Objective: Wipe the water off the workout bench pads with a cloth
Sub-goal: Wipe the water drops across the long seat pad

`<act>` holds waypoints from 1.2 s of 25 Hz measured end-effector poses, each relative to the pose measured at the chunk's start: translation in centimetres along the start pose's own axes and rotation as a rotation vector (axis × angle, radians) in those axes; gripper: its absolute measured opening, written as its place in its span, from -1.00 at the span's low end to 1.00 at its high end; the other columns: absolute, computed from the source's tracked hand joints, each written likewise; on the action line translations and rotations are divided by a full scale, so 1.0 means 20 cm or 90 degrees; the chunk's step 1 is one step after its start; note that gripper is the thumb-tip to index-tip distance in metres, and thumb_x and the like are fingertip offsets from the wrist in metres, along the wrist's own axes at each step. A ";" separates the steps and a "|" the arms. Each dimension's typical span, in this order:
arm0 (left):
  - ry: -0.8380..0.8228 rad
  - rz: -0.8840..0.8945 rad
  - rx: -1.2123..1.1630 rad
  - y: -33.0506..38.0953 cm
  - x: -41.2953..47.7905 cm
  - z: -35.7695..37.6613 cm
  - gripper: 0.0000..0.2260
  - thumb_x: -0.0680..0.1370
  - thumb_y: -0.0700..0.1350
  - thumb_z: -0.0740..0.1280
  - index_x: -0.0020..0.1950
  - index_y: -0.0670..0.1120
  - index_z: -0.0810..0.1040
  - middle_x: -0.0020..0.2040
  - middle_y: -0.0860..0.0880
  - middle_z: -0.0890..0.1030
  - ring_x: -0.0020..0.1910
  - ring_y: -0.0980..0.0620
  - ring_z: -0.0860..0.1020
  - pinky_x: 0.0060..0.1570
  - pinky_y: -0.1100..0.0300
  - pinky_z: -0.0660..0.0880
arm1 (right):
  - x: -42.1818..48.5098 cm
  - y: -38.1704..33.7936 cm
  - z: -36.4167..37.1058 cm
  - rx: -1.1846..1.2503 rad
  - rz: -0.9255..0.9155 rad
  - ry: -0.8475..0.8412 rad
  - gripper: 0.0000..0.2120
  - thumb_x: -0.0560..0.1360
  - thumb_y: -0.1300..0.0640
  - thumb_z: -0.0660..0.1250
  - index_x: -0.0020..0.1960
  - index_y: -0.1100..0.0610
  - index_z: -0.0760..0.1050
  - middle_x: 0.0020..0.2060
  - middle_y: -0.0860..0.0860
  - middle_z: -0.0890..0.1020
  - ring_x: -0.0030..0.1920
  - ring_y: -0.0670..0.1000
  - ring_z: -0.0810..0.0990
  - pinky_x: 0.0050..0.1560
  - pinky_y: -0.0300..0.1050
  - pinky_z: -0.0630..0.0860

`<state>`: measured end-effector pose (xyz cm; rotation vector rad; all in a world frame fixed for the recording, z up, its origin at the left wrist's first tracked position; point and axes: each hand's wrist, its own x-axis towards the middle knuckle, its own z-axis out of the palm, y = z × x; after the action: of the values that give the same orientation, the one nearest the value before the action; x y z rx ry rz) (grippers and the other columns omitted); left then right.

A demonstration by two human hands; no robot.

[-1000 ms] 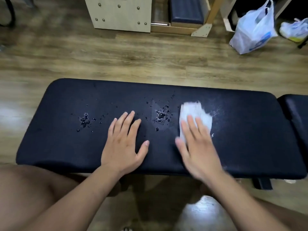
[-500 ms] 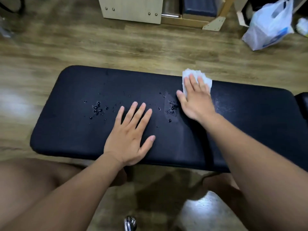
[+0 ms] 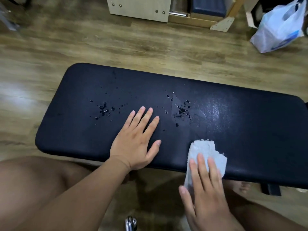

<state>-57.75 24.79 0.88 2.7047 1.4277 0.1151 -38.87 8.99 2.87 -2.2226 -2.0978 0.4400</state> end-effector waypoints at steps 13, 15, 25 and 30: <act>-0.004 -0.012 -0.001 0.00 0.00 -0.01 -0.42 0.57 0.16 0.07 0.53 -0.08 0.29 0.57 -0.12 0.22 0.57 -0.13 0.12 0.50 -0.12 0.13 | 1.13 -0.01 -0.17 -0.030 0.063 0.007 -0.36 0.61 -0.25 -0.15 0.59 0.05 -0.04 0.59 0.03 -0.07 0.57 0.10 -0.18 0.54 0.09 -0.16; 0.002 -0.011 -0.002 0.00 0.00 0.00 -0.42 0.57 0.16 0.07 0.53 -0.08 0.29 0.57 -0.13 0.22 0.57 -0.13 0.12 0.50 -0.12 0.14 | 0.78 -0.05 -0.10 -0.045 0.024 0.043 -0.35 0.60 -0.24 -0.14 0.58 0.08 0.03 0.59 0.05 0.01 0.57 0.13 -0.11 0.54 0.12 -0.06; 0.001 -0.011 -0.001 0.00 0.00 0.01 -0.41 0.58 0.13 0.04 0.53 -0.16 0.27 0.56 -0.15 0.24 0.57 -0.14 0.13 0.49 -0.12 0.13 | 0.70 -0.16 -0.07 -0.053 -0.035 0.023 -0.28 0.56 -0.29 -0.28 0.57 0.07 0.07 0.58 0.07 0.07 0.57 0.15 -0.05 0.53 0.15 -0.02; -0.002 -0.017 0.000 0.01 0.00 0.00 -0.42 0.58 0.11 0.04 0.51 -0.19 0.29 0.55 -0.14 0.25 0.57 -0.11 0.14 0.49 -0.09 0.11 | 1.36 -0.21 -0.18 0.031 0.059 -0.027 -0.37 0.61 -0.24 -0.23 0.58 0.04 0.00 0.59 0.01 -0.06 0.57 0.10 -0.17 0.53 0.10 -0.21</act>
<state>-57.58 24.77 0.91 2.6835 1.4633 0.1100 -41.13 36.74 2.72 -2.3097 -1.9884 0.5424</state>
